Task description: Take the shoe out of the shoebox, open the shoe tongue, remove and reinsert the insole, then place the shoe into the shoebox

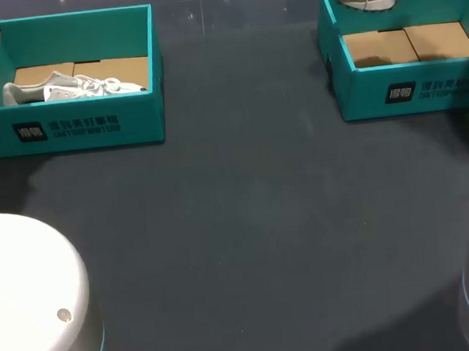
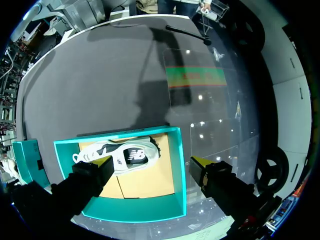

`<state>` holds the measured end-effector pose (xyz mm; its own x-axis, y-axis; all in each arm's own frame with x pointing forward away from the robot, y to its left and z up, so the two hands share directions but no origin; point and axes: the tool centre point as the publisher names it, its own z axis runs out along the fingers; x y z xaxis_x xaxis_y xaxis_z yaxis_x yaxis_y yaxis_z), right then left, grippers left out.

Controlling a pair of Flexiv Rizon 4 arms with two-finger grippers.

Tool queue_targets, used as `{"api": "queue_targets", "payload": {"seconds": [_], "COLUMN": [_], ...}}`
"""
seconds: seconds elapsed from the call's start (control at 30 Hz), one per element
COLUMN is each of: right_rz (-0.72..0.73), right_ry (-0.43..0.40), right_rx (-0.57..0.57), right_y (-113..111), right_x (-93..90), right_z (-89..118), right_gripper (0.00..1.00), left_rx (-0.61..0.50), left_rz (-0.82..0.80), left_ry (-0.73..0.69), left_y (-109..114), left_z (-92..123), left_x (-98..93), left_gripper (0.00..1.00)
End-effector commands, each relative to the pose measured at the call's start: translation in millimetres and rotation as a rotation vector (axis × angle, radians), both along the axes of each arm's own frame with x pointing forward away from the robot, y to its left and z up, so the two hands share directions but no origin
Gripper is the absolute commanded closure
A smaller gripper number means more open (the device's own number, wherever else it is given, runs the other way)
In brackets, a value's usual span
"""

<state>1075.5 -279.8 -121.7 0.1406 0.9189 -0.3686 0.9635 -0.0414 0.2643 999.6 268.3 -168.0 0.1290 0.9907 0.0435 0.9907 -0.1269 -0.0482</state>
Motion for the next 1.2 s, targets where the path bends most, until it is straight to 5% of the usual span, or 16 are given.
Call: {"api": "queue_targets", "payload": {"seconds": [0.03,0.5,0.8,1.2], "right_rz": [0.031,-0.022,-0.065,-0.055], "right_ry": [-0.06,-0.102,-0.061,-0.02], "right_rx": [0.018,0.018,0.009,0.047], "right_y": [24,126,182,195], "right_x": [-35.7,-122.9,-171.5,-177.9], "right_z": [9,12,-10,-13], "right_gripper": [1.0,1.0,1.0,1.0], "left_rx": [0.0,0.0,0.0,0.0], "left_rz": [-0.002,-0.002,-0.002,-0.002], "left_ry": [-0.001,-0.001,-0.001,-0.001], "left_y": [1,1,1,1], "left_z": [0,0,0,0], "left_x": [-0.4,-0.4,-0.4,-0.4], "left_gripper": [0.0,0.0,0.0,0.0]}}
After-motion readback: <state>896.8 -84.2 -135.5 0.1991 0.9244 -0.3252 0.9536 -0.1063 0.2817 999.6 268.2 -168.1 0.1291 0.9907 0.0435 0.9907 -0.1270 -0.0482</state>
